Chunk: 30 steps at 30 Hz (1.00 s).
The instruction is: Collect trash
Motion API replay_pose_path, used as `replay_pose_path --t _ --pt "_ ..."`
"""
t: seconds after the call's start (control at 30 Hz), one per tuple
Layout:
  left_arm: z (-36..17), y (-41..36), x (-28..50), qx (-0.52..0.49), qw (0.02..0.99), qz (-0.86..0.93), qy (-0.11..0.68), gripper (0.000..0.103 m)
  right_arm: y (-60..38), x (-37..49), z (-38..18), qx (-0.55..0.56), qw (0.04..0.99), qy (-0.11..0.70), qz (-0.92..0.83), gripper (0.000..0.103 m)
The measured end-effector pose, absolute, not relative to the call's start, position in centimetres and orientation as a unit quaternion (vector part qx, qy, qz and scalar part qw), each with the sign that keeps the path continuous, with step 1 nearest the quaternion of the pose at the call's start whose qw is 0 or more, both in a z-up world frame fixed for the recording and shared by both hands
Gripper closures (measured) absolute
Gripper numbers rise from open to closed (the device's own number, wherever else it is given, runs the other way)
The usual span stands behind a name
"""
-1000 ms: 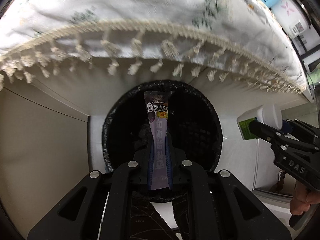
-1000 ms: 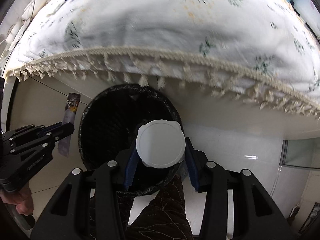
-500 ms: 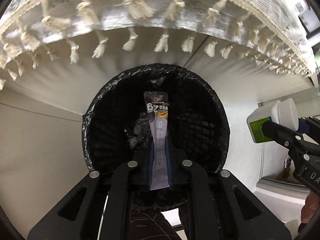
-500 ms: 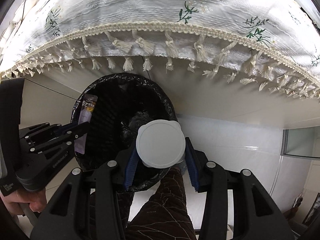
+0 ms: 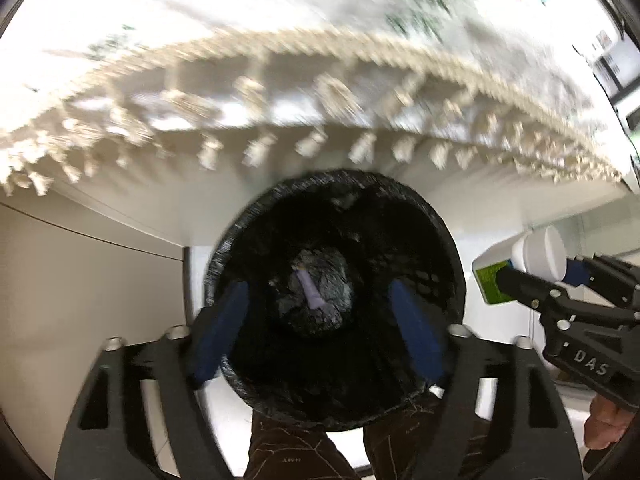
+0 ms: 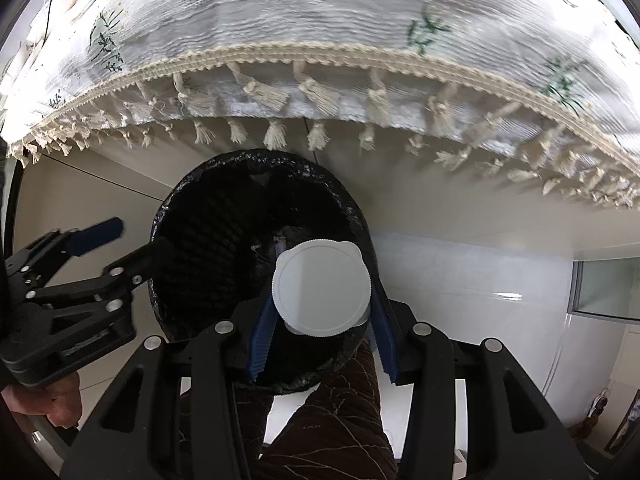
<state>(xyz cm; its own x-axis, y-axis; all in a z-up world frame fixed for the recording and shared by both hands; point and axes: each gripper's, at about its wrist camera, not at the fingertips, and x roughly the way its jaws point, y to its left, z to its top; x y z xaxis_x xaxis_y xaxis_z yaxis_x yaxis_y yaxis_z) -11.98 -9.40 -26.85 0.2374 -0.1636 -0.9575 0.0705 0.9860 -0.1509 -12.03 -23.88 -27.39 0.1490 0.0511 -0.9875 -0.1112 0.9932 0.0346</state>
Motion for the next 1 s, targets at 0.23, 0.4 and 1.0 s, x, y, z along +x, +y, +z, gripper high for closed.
replay_pose_path --t 0.23,0.4,1.0 --pt "-25.4 -6.5 -11.7 -0.061 0.803 -0.036 0.591 0.008 -21.9 -10.8 -27.7 -0.03 0.757 0.65 0.066 0.061" --pt "-24.7 -4.7 -11.5 -0.083 0.802 -0.025 0.591 0.008 -20.4 -10.2 -27.8 -0.036 0.757 0.648 0.074 0.061" --pt "-23.5 -0.6 -12.9 -0.075 0.81 0.01 0.581 0.008 -15.7 -9.1 -28.7 -0.06 0.757 0.644 0.093 0.057"
